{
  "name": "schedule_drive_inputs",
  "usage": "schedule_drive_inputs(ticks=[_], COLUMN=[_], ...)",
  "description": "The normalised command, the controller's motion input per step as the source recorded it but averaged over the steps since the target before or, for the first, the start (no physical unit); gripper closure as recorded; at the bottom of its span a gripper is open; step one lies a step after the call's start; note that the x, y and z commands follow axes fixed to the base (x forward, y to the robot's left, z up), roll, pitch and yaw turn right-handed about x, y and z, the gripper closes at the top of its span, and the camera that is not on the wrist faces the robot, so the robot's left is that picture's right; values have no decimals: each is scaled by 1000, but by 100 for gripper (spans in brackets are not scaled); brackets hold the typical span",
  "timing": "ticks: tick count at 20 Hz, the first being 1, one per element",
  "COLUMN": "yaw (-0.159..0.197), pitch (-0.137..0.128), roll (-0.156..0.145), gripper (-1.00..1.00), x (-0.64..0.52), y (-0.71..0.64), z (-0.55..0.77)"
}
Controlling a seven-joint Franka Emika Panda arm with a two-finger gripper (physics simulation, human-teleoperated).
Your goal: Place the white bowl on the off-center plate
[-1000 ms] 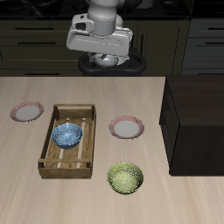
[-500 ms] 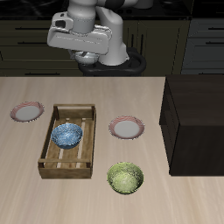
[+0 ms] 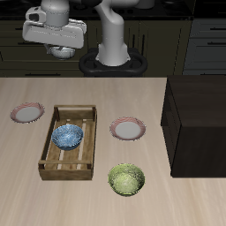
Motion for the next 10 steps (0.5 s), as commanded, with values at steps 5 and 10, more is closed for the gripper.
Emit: schedule_drive_inputs(ticks=[5,10], yaw=[9,-35], pitch=[2,-2], roll=[50,-18], gripper=[100,100], x=[-156,35], y=[-555,-432], z=[-62,-41])
